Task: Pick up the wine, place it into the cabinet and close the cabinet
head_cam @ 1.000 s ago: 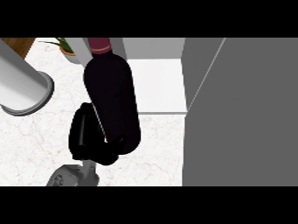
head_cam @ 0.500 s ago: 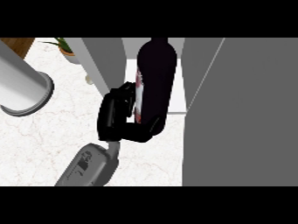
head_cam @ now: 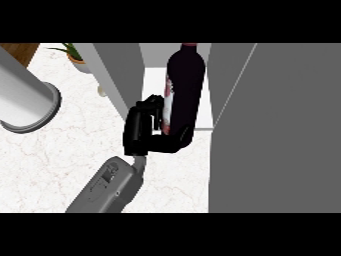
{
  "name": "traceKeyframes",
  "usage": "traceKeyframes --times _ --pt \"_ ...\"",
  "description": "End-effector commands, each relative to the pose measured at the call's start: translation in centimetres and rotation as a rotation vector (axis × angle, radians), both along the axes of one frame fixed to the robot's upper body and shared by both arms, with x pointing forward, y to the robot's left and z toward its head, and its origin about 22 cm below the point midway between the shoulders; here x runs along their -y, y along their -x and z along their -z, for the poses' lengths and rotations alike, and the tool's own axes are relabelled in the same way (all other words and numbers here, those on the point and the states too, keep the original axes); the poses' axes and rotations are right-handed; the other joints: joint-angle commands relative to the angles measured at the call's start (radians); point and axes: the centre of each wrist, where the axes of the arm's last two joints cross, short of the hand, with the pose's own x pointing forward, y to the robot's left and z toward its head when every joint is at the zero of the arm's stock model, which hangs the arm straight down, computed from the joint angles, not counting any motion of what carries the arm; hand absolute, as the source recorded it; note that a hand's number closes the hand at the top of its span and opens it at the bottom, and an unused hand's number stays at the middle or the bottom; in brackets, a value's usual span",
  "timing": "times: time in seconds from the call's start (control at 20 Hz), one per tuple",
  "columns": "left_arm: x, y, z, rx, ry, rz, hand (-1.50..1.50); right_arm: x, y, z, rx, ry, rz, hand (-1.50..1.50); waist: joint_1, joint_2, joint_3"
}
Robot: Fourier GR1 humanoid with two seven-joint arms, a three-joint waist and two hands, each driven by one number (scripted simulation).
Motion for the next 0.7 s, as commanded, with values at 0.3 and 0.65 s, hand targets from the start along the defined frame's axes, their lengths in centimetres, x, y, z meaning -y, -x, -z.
traceKeyframes --times 0.3,0.65 --pt "-0.3 1.1 4.2 -0.074 0.008 -0.022 1.5 1.6 -0.2 0.7 0.0 -0.001 0.005 -1.5 0.003 -0.001 0.0" --pt "-1.2 -1.6 5.4 -0.075 0.062 -0.052 1.5 1.1 0.5 -0.1 0.014 -0.001 -0.005 -1.5 -0.004 0.001 0.0"
